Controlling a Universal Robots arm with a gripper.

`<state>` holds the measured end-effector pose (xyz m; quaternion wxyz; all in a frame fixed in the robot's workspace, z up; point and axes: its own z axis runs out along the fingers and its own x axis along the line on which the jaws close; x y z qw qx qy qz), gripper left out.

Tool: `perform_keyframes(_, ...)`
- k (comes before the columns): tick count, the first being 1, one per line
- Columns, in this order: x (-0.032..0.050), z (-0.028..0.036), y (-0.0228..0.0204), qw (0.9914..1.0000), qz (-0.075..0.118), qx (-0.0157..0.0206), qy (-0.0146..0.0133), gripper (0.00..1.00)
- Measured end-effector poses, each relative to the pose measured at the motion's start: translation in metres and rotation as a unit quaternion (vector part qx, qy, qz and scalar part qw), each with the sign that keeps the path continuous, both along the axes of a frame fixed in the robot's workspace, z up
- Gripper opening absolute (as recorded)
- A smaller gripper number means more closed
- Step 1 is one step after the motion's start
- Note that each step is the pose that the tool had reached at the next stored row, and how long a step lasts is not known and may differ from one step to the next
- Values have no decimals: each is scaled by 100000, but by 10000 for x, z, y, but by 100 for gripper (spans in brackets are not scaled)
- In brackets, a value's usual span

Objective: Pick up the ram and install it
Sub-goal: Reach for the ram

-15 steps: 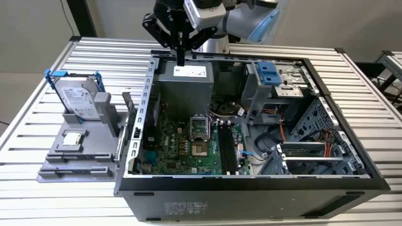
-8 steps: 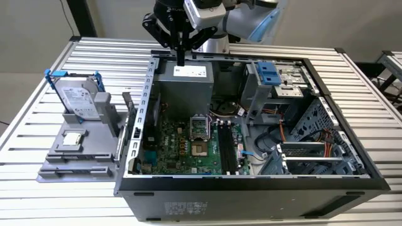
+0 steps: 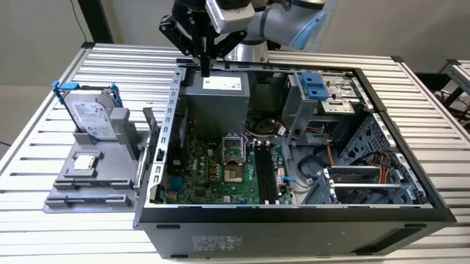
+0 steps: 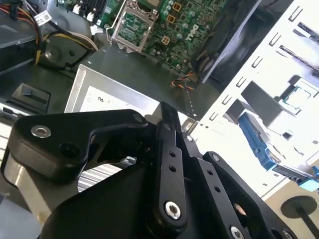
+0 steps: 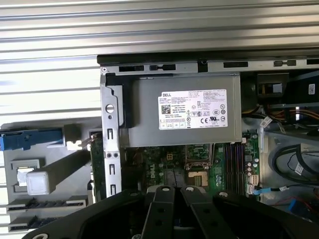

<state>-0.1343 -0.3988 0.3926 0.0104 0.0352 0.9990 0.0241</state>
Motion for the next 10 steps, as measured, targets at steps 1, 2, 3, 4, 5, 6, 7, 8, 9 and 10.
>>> perform_keyframes(1, -29, 0, 0, 100000, 4, 0, -2, 0)
perform_keyframes(2, -53, 0, 0, 100000, 14, 2, -4, 0)
perform_keyframes(3, -76, 0, 0, 100000, 26, 2, -1, 0)
perform_keyframes(4, -97, 0, 0, 100000, 36, 2, 0, 0)
perform_keyframes(5, -117, 0, 0, 100000, 41, 2, -1, 0)
perform_keyframes(6, -136, 0, 0, 100000, 43, 2, -3, 0)
perform_keyframes(7, -155, 0, 0, 100000, 43, 0, 0, 0)
perform_keyframes(8, -176, 0, 0, 100000, 41, 1, -1, 0)
perform_keyframes(9, -197, 0, 0, 100000, 41, 2, -2, 0)
perform_keyframes(10, -208, 0, 0, 100000, 42, 3, -4, 0)
